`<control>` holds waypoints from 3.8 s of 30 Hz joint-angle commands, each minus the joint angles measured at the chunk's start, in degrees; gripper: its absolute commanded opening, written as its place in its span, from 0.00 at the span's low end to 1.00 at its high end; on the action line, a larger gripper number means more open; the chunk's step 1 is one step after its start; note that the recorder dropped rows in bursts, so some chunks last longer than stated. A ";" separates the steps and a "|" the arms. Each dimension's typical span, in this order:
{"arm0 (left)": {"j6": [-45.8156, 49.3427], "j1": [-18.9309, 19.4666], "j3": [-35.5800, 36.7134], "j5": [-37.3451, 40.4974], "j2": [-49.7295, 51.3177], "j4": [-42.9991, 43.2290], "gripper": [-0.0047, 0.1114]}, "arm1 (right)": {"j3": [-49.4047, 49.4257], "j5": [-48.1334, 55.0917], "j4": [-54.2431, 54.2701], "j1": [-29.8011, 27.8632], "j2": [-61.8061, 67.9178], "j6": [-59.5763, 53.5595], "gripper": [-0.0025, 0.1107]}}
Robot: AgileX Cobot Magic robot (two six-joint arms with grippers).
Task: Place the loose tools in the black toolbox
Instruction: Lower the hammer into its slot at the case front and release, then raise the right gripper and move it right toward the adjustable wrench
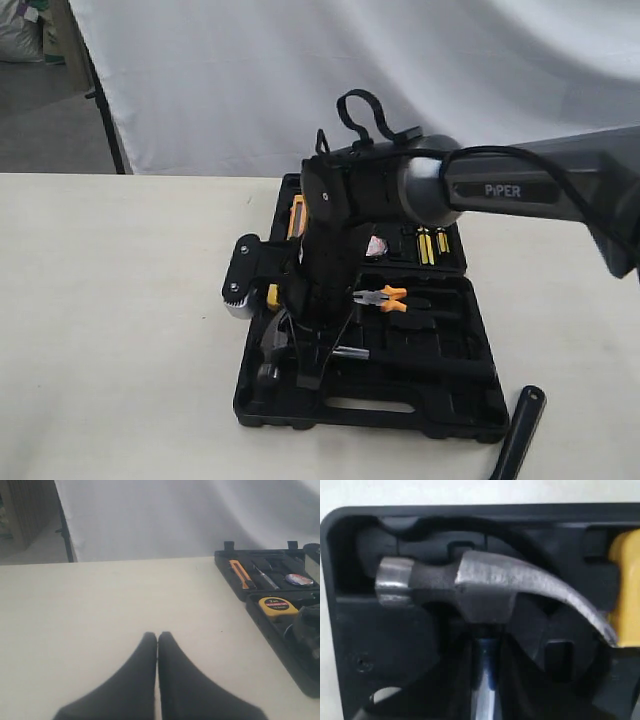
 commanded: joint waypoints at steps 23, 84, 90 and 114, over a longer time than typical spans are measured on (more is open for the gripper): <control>-0.44 -0.04 0.09 -0.14 -0.18 0.24 0.05 | -0.04 0.95 -0.03 1.76 0.68 -5.91 0.10; -0.44 -0.04 0.09 -0.14 -0.18 0.24 0.05 | 13.22 -0.67 -3.22 -1.34 -12.18 5.79 0.02; -0.44 -0.04 0.09 -0.14 -0.18 0.24 0.05 | 15.04 -3.70 -0.84 -1.34 -7.86 5.79 0.02; -0.44 -0.04 0.09 -0.14 -0.18 0.24 0.05 | 21.10 18.18 -0.92 -1.58 -25.21 5.04 0.02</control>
